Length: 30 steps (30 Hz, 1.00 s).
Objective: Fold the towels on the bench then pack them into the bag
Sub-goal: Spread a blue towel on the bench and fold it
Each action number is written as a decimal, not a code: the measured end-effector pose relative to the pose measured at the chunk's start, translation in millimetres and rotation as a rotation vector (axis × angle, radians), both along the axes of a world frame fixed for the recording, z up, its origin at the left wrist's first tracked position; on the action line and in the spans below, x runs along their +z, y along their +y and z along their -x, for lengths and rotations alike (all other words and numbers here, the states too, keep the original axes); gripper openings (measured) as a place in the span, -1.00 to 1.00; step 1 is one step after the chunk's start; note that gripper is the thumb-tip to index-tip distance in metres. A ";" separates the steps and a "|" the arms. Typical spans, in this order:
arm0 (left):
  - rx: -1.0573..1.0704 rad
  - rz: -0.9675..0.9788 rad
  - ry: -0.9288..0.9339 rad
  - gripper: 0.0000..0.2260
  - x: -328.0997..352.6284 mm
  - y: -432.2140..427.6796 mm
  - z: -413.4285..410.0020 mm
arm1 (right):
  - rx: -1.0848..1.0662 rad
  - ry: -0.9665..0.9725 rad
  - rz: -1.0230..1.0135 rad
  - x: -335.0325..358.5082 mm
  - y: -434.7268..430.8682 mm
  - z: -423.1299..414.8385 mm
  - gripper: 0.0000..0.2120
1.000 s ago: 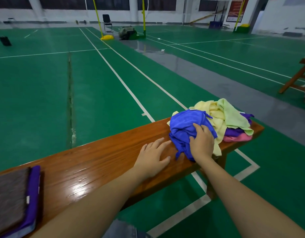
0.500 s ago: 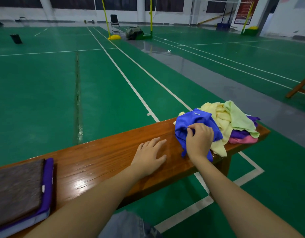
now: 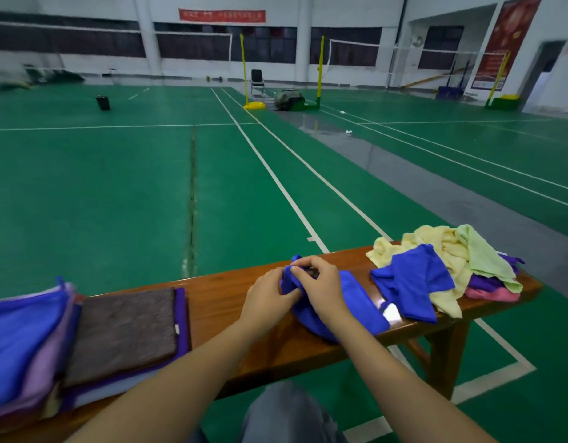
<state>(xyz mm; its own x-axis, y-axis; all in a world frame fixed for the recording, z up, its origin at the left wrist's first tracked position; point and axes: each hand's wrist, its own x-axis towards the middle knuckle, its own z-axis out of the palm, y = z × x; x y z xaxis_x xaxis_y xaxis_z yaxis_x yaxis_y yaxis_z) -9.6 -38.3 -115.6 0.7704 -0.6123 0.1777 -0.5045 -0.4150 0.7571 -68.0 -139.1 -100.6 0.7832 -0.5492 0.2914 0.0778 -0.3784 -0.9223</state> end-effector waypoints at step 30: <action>-0.001 -0.460 -0.114 -0.91 -26.2 114.6 -33.3 | 0.123 0.610 0.682 -92.0 28.1 3.2 -0.61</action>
<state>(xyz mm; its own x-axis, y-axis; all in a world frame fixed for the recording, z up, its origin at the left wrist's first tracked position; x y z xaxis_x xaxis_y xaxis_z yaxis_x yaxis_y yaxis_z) 23.8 76.3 -141.8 0.7611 -0.6480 -0.0289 -0.5741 -0.6937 0.4349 -71.2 -111.0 -192.6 0.9490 -0.3130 0.0389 -0.2728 -0.8764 -0.3970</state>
